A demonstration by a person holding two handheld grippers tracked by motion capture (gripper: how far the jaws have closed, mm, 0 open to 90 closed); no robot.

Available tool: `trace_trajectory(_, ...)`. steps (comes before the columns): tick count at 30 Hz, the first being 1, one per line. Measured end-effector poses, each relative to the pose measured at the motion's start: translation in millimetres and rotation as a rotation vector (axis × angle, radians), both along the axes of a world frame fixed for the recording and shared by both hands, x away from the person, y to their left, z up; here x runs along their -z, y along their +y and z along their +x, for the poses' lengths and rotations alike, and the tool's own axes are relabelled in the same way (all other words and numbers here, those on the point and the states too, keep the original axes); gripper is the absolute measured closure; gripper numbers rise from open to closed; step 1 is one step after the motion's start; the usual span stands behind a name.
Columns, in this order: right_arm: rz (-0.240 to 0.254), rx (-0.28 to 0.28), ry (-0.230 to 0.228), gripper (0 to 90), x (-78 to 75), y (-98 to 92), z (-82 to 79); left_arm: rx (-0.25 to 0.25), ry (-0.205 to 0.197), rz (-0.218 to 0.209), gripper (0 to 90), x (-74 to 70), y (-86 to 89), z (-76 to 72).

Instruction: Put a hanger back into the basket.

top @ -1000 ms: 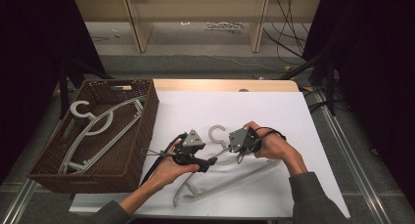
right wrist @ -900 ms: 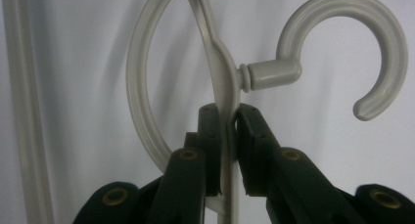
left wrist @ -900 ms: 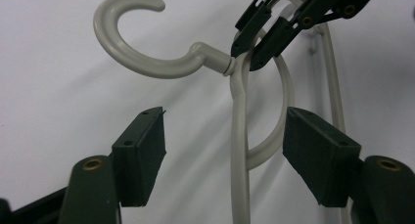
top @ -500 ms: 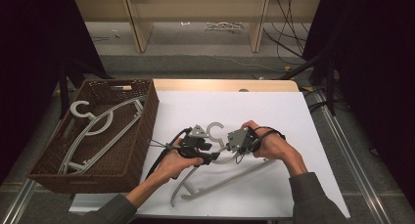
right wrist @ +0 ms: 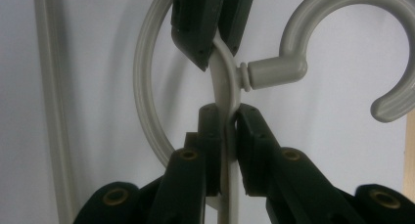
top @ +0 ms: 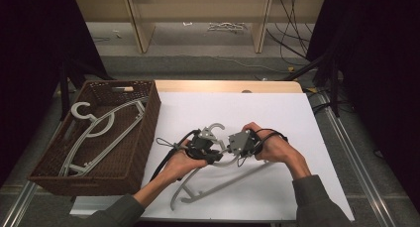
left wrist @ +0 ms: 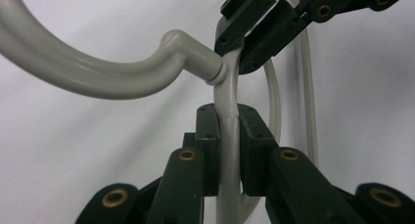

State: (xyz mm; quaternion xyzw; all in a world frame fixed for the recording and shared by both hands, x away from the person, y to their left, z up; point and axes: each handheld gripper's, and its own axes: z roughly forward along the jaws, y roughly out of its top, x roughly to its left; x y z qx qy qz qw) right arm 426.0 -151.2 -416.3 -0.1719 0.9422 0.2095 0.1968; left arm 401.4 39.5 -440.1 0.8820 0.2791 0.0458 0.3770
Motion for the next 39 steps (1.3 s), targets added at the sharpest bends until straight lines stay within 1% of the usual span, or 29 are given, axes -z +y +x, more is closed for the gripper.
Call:
trace_trajectory(1, -0.001, -0.003, -0.001, 81.5, -1.1, 0.4, -0.3, -0.002, 0.002, -0.010, 80.9, -1.0, 0.3, 0.0)
trace_trajectory(3, 0.008, 0.007, -0.008, 81.1, -3.0, 1.6, -1.0, 0.011, -0.011, 0.009, 81.1, -5.1, 3.1, 0.8)
trace_trajectory(4, 0.014, 0.013, -0.002, 80.6, -3.7, 2.4, -1.0, -0.009, -0.006, -0.016, 81.1, -5.2, 2.7, 0.4)
trace_trajectory(5, 0.022, 0.029, -0.003, 79.0, -4.7, 2.7, -1.0, -0.007, -0.007, -0.014, 81.1, -6.0, 3.5, 0.9)
trace_trajectory(7, 0.040, 0.045, 0.000, 71.8, -6.4, 3.2, -0.7, -0.019, -0.014, -0.023, 81.1, -7.4, 5.2, 1.5)
trace_trajectory(8, 0.057, 0.072, 0.001, 67.7, -7.5, 3.3, -1.2, -0.023, -0.007, -0.035, 81.0, -7.1, 6.0, 2.5)
trace_trajectory(9, 0.086, 0.109, -0.010, 61.3, -9.5, 2.9, -1.3, -0.026, -0.019, -0.028, 81.0, -8.1, 7.6, 3.4)
trace_trajectory(10, 0.113, 0.149, 0.006, 55.0, -11.1, 2.2, -0.5, -0.031, -0.013, -0.035, 81.0, -8.8, 9.2, 4.1)
trace_trajectory(11, 0.143, 0.200, -0.003, 49.7, -14.3, 0.8, -0.3, -0.038, -0.025, -0.037, 81.0, -10.1, 11.0, 5.1)
trace_trajectory(12, 0.184, 0.248, 0.014, 44.9, -16.6, -0.3, -0.9, -0.052, -0.024, -0.053, 80.9, -11.0, 12.1, 5.5)
trace_trajectory(13, 0.220, 0.274, 0.012, 42.3, -20.6, -2.2, 1.2, -0.042, -0.031, -0.047, 80.9, -12.9, 15.0, 7.2)
trace_trajectory(14, 0.265, 0.314, 0.031, 39.8, -24.1, -4.8, 0.8, -0.047, -0.035, -0.054, 80.9, -14.8, 17.3, 8.1)
trace_trajectory(15, 0.309, 0.357, 0.016, 36.3, -27.9, -7.4, 1.9, -0.060, -0.039, -0.059, 80.8, -16.7, 19.5, 8.9)
trace_trajectory(16, 0.348, 0.405, 0.035, 33.9, -30.7, -9.6, 1.1, -0.070, -0.041, -0.068, 80.8, -18.5, 21.8, 10.0)
trace_trajectory(17, 0.383, 0.449, 0.040, 32.4, -33.5, -11.7, 0.8, -0.075, -0.050, -0.066, 80.8, -21.0, 24.6, 11.0)
trace_trajectory(19, 0.464, 0.512, 0.047, 30.2, -37.6, -16.5, -0.7, -0.095, -0.054, -0.086, 80.8, -25.5, 29.6, 12.3)
trace_trajectory(21, 0.528, 0.558, 0.062, 30.0, -40.6, -21.5, -3.6, -0.106, -0.070, -0.092, 80.7, -29.5, 34.2, 13.5)
trace_trajectory(22, 0.550, 0.567, 0.050, 29.8, -41.2, -23.6, -4.8, -0.122, -0.073, -0.102, 80.7, -31.7, 36.6, 13.8)
trace_trajectory(24, 0.628, 0.612, 0.062, 28.7, -42.8, -30.5, -10.7, -0.138, -0.083, -0.115, 80.7, -34.3, 39.6, 14.2)
trace_trajectory(25, 0.647, 0.624, 0.058, 28.7, -43.2, -32.4, -12.8, -0.134, -0.090, -0.103, 80.7, -35.9, 41.8, 14.5)
trace_trajectory(27, 0.697, 0.665, 0.054, 28.1, -43.2, -36.7, -17.8, -0.140, -0.092, -0.112, 80.7, -38.3, 44.2, 14.7)
trace_trajectory(28, 0.728, 0.693, 0.055, 27.9, -42.6, -38.2, -20.9, -0.154, -0.094, -0.130, 80.7, -39.3, 44.2, 14.7)
trace_trajectory(29, 0.756, 0.720, 0.050, 27.1, -41.6, -39.4, -24.3, -0.146, -0.093, -0.122, 80.7, -41.3, 46.7, 15.4)
trace_trajectory(30, 0.775, 0.736, 0.047, 26.4, -40.1, -40.4, -26.9, -0.156, -0.100, -0.127, 80.7, -43.1, 47.7, 15.7)
trace_trajectory(32, 0.799, 0.769, 0.069, 26.0, -37.0, -41.7, -32.9, -0.164, -0.105, -0.126, 80.7, -47.9, 49.9, 16.3)
trace_trajectory(33, 0.817, 0.778, 0.048, 24.6, -35.0, -42.8, -34.3, -0.165, -0.111, -0.130, 80.7, -50.3, 50.8, 16.7)
trace_trajectory(34, 0.823, 0.790, 0.057, 23.9, -33.4, -43.7, -36.2, -0.177, -0.115, -0.137, 80.6, -53.4, 51.0, 16.6)
trace_trajectory(36, 0.855, 0.820, 0.075, 22.0, -29.7, -44.9, -41.1, -0.171, -0.132, -0.139, 80.6, -60.7, 52.9, 17.8)
trace_trajectory(39, 0.862, 0.828, 0.082, 17.8, -24.9, -44.7, -47.5, -0.178, -0.147, -0.145, 80.6, -72.1, 53.9, 20.8)
